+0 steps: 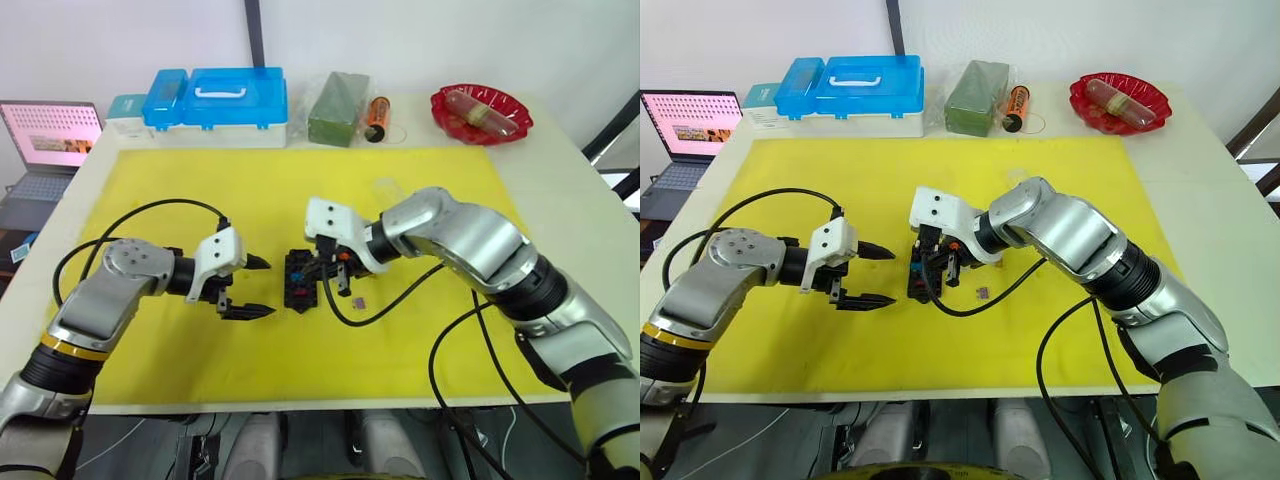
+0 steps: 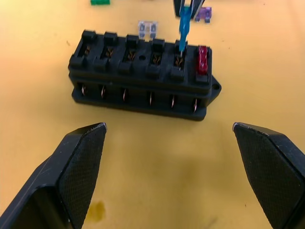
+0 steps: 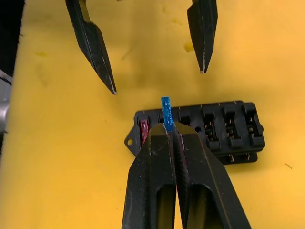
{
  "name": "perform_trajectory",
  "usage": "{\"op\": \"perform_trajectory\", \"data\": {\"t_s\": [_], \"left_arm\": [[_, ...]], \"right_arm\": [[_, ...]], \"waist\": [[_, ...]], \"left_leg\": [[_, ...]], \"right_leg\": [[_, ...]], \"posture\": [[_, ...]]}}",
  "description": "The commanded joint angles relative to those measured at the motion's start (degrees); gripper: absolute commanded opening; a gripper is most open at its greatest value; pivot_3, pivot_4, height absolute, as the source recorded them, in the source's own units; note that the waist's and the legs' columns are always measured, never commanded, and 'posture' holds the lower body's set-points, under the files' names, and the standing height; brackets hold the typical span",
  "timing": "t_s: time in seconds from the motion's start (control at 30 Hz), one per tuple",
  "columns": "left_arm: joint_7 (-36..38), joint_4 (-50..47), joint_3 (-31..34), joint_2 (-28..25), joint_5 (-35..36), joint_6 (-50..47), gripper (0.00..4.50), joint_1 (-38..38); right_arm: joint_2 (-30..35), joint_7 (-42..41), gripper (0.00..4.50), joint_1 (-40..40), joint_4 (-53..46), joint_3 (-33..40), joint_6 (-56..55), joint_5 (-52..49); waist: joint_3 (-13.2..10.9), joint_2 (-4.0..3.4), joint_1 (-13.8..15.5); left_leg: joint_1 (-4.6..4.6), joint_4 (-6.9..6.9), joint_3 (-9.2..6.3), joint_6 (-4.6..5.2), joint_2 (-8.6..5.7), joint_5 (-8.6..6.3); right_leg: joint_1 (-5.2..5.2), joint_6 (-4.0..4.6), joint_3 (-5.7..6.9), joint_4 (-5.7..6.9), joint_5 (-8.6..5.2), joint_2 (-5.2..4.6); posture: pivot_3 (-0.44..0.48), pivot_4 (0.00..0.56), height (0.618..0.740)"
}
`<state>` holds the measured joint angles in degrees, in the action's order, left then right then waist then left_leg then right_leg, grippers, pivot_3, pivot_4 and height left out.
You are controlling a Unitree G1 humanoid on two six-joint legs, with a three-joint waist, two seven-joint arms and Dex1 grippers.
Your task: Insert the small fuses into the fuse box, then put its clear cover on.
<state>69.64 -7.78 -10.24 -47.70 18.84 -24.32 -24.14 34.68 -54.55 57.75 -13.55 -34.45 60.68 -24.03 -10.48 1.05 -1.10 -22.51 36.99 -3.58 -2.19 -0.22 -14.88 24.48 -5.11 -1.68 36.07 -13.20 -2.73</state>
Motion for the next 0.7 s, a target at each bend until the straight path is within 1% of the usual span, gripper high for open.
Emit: {"op": "perform_trajectory", "data": {"t_s": [0.03,0.3,0.7], "left_arm": [[-0.21,-0.65,1.09,0.05,-0.35,0.98,4.46,0.08],[-0.23,-0.57,0.98,0.71,-1.05,1.11,4.46,-0.14],[-0.6,-1.62,1.06,1.22,-0.93,0.53,4.46,0.01]], "right_arm": [[-0.12,-0.92,0.0,-0.13,-0.67,0.83,-1.02,1.14],[-1.34,-0.98,0.0,-1.28,-0.13,1.31,-0.95,2.27],[-1.48,-1.54,0.0,-1.73,-0.16,1.75,-1.19,3.62]], "waist": [[0.0,0.0,-0.01],[0.0,0.0,-0.01],[0.0,0.0,-0.01]], "left_leg": [[0.0,0.0,0.0,0.0,0.0,0.0],[0.0,0.0,0.0,0.0,0.0,0.0],[0.0,0.01,-0.01,0.0,0.0,0.0]], "right_leg": [[0.0,0.0,0.0,0.0,0.0,0.0],[0.0,0.0,0.0,0.01,0.0,0.0],[0.0,-0.01,0.0,0.03,0.01,0.0]], "posture": [[0.0,0.15,0.74],[0.0,0.15,0.74],[0.0,0.15,0.74]]}}
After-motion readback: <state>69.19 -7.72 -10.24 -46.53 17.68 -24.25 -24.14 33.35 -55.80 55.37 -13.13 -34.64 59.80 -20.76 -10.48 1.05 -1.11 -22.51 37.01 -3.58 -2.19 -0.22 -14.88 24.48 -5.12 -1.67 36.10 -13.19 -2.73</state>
